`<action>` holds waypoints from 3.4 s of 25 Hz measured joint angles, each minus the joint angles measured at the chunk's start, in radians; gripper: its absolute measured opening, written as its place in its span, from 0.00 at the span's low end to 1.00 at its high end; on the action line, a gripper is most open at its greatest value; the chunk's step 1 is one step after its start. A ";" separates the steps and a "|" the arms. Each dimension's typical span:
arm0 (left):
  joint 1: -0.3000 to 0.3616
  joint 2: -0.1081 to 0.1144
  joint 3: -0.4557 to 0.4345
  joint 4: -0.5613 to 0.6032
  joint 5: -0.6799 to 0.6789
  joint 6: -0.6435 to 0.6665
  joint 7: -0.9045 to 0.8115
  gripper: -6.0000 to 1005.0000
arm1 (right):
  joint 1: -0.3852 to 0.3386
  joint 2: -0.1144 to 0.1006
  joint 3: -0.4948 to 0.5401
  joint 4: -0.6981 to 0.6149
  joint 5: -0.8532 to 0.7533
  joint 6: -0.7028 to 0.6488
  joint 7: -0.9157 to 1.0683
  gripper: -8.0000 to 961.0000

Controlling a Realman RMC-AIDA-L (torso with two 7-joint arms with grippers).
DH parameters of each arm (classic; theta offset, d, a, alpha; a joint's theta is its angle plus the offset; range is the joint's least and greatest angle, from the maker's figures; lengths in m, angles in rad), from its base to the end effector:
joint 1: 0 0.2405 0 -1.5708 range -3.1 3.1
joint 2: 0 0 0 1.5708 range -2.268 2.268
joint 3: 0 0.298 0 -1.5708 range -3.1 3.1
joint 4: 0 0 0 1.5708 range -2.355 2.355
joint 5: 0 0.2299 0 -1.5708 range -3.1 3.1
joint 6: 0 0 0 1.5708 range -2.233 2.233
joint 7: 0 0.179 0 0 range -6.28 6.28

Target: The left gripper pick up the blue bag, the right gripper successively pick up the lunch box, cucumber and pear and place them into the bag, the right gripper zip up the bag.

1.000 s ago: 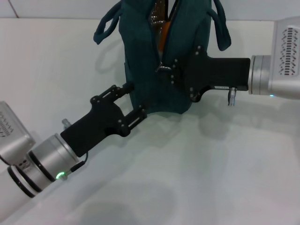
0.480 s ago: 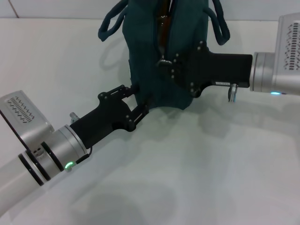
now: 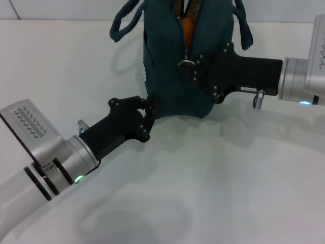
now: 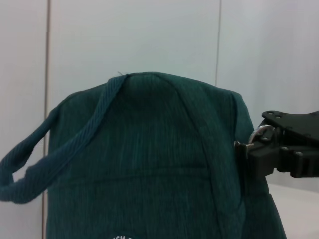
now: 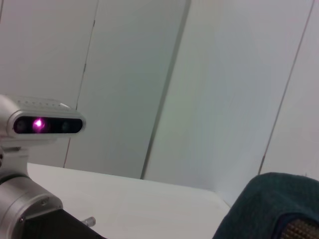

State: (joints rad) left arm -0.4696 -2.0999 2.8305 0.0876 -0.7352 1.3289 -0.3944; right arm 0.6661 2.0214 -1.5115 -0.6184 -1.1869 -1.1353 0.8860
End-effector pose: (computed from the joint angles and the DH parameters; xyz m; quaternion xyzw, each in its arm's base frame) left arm -0.3094 0.3337 -0.1357 -0.8572 -0.1641 -0.3431 0.3473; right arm 0.1700 0.4326 -0.1054 -0.9432 -0.0785 0.2628 0.1875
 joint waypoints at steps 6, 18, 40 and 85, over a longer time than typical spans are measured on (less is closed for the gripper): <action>-0.002 -0.001 0.000 0.017 -0.084 -0.026 0.040 0.07 | -0.018 0.000 0.000 0.000 0.000 -0.002 0.011 0.03; 0.014 0.005 0.009 0.017 -0.027 0.012 0.174 0.06 | -0.024 0.003 -0.005 -0.009 0.002 -0.044 0.013 0.03; 0.063 0.009 0.009 -0.032 0.031 0.053 0.311 0.05 | -0.035 0.004 0.002 -0.005 0.250 -0.058 -0.060 0.03; 0.019 0.006 -0.001 0.026 -0.006 0.231 -0.081 0.84 | -0.078 0.007 -0.037 -0.002 0.374 -0.125 -0.182 0.03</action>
State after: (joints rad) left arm -0.4504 -2.0941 2.8292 0.1140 -0.7410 1.5601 -0.4758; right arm 0.5879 2.0279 -1.5487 -0.6205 -0.8128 -1.2607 0.7036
